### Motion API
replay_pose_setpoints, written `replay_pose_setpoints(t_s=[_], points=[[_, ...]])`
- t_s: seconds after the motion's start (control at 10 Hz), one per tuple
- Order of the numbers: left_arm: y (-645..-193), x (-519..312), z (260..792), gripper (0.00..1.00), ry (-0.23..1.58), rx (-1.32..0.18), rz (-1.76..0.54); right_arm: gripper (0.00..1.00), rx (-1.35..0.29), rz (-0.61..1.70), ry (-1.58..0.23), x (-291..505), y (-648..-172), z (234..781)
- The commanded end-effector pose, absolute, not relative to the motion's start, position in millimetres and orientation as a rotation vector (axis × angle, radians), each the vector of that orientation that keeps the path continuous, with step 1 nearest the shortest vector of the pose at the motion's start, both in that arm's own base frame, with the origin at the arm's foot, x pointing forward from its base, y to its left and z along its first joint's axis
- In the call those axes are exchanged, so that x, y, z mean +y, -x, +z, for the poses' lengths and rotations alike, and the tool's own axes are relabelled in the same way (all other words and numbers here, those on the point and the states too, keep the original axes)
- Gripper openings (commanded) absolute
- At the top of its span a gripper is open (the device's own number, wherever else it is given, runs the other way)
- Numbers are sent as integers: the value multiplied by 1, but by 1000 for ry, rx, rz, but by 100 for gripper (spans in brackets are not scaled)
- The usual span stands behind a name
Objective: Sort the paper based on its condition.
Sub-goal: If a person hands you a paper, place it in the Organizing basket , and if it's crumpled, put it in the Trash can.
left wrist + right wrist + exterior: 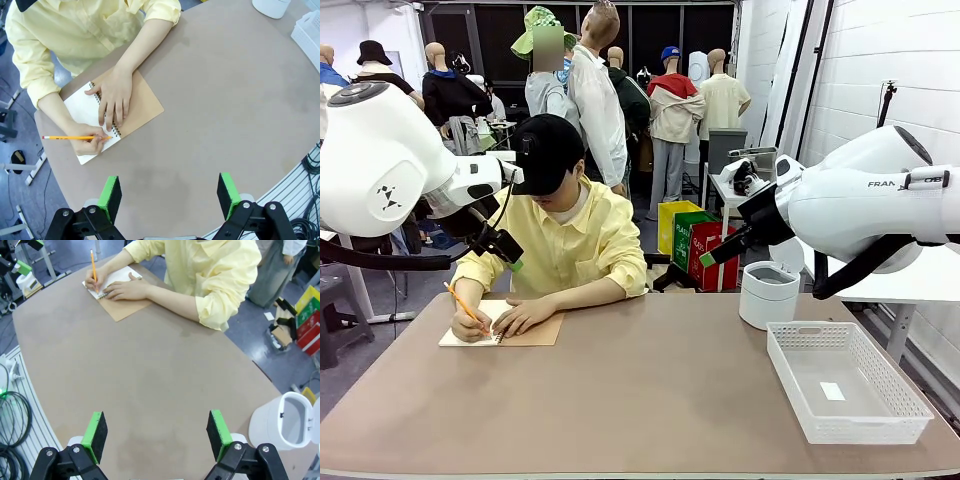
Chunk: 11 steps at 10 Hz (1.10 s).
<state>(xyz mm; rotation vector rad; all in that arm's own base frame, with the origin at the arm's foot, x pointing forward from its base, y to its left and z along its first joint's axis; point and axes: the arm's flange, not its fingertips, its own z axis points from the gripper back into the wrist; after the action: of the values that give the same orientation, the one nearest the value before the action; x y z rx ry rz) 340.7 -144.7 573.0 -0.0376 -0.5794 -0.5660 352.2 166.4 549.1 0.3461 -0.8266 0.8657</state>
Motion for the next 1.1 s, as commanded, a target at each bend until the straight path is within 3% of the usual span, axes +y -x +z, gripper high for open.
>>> replay_pose_setpoints(t_s=[0.0,1.0], points=[[-342,-144,571,100,38,-590,-574,100,-821,865,-352,166,-352,548],[-342,-144,571,100,38,-590,-574,100,-821,865,-352,166,-352,548]])
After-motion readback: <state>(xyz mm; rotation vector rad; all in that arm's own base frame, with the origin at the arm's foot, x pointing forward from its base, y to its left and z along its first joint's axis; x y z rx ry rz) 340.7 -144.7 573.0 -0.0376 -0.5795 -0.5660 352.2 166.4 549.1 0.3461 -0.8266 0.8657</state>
